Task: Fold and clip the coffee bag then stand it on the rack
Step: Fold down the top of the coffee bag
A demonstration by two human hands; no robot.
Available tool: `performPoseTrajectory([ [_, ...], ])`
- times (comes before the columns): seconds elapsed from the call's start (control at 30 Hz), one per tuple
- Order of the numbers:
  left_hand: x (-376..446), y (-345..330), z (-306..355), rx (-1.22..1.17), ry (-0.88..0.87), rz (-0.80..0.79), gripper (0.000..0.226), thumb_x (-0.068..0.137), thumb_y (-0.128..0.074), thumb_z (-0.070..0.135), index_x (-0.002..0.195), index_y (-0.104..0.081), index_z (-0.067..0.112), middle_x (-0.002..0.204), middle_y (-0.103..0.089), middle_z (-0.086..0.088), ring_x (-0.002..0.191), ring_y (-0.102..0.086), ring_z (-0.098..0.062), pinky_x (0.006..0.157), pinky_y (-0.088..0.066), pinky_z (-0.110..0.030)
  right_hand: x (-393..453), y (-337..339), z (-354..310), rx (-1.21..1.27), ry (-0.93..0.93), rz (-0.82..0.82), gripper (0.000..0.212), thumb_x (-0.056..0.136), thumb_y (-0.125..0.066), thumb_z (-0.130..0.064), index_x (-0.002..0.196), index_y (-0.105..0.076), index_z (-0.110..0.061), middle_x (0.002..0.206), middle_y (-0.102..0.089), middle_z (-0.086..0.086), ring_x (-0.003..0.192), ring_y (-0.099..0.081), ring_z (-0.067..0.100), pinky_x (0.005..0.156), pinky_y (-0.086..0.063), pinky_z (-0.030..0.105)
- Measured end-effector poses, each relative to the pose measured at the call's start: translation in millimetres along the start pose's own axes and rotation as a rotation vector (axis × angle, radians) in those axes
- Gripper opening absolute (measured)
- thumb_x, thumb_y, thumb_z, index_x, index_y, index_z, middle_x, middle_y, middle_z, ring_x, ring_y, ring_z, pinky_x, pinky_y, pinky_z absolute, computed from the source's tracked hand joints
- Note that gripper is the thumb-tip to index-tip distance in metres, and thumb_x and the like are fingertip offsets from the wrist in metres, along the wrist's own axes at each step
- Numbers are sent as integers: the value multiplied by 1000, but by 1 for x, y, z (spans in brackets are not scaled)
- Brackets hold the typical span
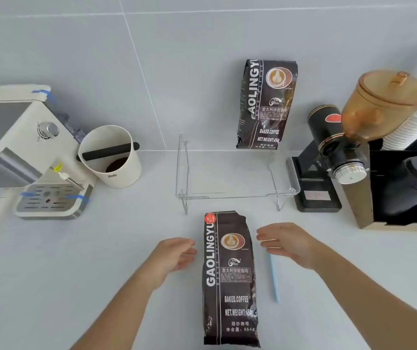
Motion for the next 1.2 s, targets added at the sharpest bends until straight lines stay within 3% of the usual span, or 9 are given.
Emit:
performPoseTrajectory([
  [0.17, 16, -23, 3, -80, 25, 21, 23, 90, -60, 25, 101, -71, 7, 95, -76, -10, 83, -68, -22, 77, -52, -31, 15, -16, 8, 74, 10, 75, 16, 89, -64, -22, 99, -71, -10, 105, -70, 12, 88, -64, 23, 81, -53, 31],
  [0.33, 24, -36, 18, -120, 11, 25, 15, 81, -64, 27, 82, -74, 18, 82, -74, -1, 78, -63, -19, 77, -47, -32, 25, -34, 8, 90, 26, 29, 17, 90, -62, -19, 93, -76, -11, 99, -74, 11, 87, -63, 20, 96, -50, 39],
  [0.53, 32, -48, 23, -124, 17, -25, 23, 86, -63, 29, 91, -76, 11, 88, -80, -8, 71, -73, -17, 59, -55, -23, 33, -40, 9, 82, 47, 64, 22, 90, -60, -15, 92, -71, 4, 85, -70, 12, 76, -60, 21, 76, -50, 33],
  [0.73, 37, -49, 22, -127, 14, 9, 33, 89, -61, 31, 97, -70, 0, 95, -77, -18, 77, -71, -25, 78, -56, -39, 32, -41, 7, 53, 89, 121, 24, 89, -64, -23, 83, -71, -1, 81, -70, 12, 73, -59, 20, 74, -46, 36],
  [0.83, 32, -46, 21, -174, 1, 10, 27, 90, -63, 29, 94, -71, 3, 88, -79, -13, 73, -72, -22, 71, -56, -35, 26, -43, 3, 39, 125, 140, 24, 88, -65, -27, 79, -73, -6, 78, -70, 9, 70, -59, 19, 72, -46, 35],
  [0.93, 25, -44, 22, -209, -28, 7, 23, 90, -64, 26, 89, -72, 4, 85, -78, -12, 70, -71, -19, 69, -54, -32, 16, -45, -2, 27, 172, 166, 30, 88, -65, -30, 79, -68, -2, 74, -62, 10, 70, -52, 18, 69, -40, 34],
  [1.07, 10, -42, 26, -235, -99, -22, 21, 90, -64, 25, 76, -74, 13, 85, -78, -11, 71, -70, -18, 71, -53, -32, -1, -48, -8, 18, 237, 181, 32, 88, -65, -29, 74, -64, 0, 70, -58, 9, 66, -48, 18, 66, -38, 33],
  [1.2, -4, -38, 29, -247, -173, -57, 21, 91, -64, 22, 79, -75, 10, 84, -78, -11, 72, -70, -18, 71, -54, -30, -15, -50, -13, 4, 303, 158, 33, 89, -64, -25, 75, -63, 5, 69, -63, 11, 64, -53, 18, 64, -42, 32],
])
Point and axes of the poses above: each hand's wrist, its own x-axis towards the middle knuckle, its own y-axis out of the back of the hand, z = x × y, the point moved 7 cm from there along x, towards the middle knuckle
